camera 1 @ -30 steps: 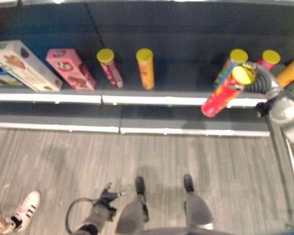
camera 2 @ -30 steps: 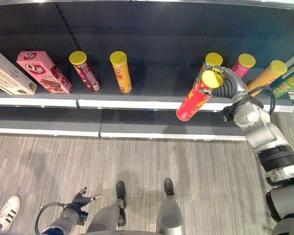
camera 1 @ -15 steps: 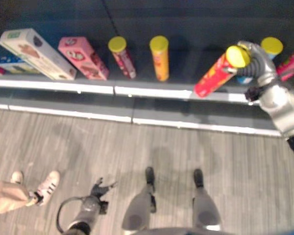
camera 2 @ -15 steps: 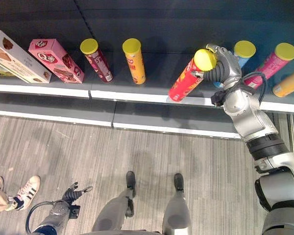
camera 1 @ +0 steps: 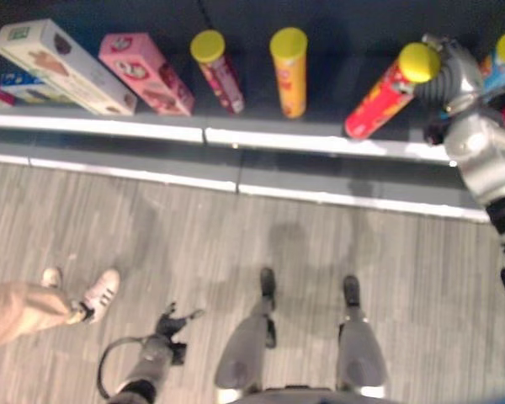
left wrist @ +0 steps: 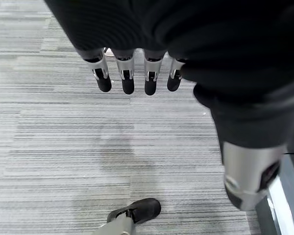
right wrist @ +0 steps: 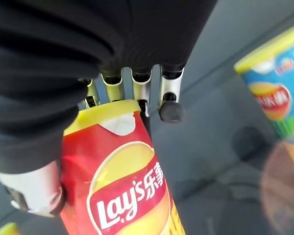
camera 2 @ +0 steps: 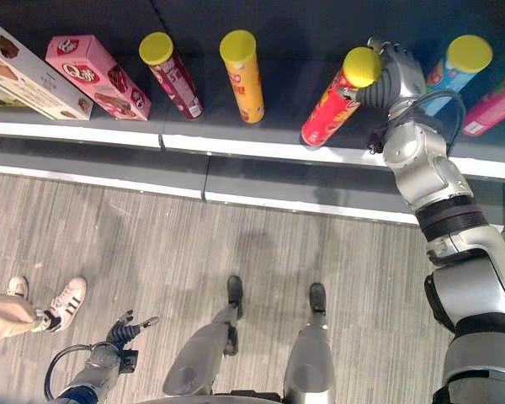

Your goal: Put the goods on the table back onto the shelves and tidy them up.

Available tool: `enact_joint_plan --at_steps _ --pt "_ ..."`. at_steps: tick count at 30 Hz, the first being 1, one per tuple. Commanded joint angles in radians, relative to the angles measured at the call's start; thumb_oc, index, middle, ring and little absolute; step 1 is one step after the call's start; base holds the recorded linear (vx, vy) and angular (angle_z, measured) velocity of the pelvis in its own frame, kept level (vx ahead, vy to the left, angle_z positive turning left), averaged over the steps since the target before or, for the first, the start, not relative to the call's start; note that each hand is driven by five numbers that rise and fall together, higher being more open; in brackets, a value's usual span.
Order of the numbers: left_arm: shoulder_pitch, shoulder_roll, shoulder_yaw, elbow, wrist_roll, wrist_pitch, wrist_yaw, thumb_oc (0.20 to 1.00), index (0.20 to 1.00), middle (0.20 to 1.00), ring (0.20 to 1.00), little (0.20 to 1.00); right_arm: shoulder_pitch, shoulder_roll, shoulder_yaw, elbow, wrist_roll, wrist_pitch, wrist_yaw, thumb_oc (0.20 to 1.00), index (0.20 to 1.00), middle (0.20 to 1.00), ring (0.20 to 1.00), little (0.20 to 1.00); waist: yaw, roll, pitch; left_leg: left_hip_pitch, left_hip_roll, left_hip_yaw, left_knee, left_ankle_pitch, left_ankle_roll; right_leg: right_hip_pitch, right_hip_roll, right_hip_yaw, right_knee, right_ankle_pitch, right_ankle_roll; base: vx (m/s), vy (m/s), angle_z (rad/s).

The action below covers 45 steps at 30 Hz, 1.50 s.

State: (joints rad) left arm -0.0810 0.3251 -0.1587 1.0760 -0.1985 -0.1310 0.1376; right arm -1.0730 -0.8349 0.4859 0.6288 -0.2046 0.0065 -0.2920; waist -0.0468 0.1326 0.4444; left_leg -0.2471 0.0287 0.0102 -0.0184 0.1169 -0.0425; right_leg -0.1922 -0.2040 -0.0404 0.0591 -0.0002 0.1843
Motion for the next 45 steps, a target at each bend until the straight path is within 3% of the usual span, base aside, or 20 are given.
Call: enact_joint_plan --at_steps 1,22,45 --pt "0.011 0.056 -0.019 -0.009 -0.039 -0.019 0.023 1.000 1.000 1.000 1.000 1.000 -0.188 -0.031 0.049 0.026 -0.037 -0.027 -0.069 0.200 0.200 0.200 0.200 0.200 0.015 -0.041 -0.029 -0.017 0.070 0.034 0.190 -0.177 -0.095 -0.109 -0.059 0.061 0.189 -0.084 0.030 0.00 -0.008 0.04" --pt "-0.021 0.058 -0.030 -0.073 -0.075 -0.044 0.051 1.000 1.000 1.000 1.000 1.000 -0.346 -0.072 0.200 0.122 -0.225 0.032 -0.137 0.200 0.200 0.200 0.200 0.200 0.025 -0.005 -0.002 -0.049 0.069 0.036 0.178 -0.164 -0.098 -0.169 -0.062 0.061 0.228 -0.091 0.033 0.00 -0.004 0.01" --pt "-0.047 0.050 -0.032 -0.055 -0.078 -0.043 0.072 1.000 1.000 1.000 1.000 1.000 -0.361 -0.041 0.232 0.146 -0.240 0.038 -0.133 0.200 0.200 0.200 0.200 0.200 0.037 -0.009 0.012 -0.066 0.068 0.029 0.181 -0.156 -0.102 -0.182 -0.061 0.061 0.237 -0.090 0.032 0.00 0.000 0.00"
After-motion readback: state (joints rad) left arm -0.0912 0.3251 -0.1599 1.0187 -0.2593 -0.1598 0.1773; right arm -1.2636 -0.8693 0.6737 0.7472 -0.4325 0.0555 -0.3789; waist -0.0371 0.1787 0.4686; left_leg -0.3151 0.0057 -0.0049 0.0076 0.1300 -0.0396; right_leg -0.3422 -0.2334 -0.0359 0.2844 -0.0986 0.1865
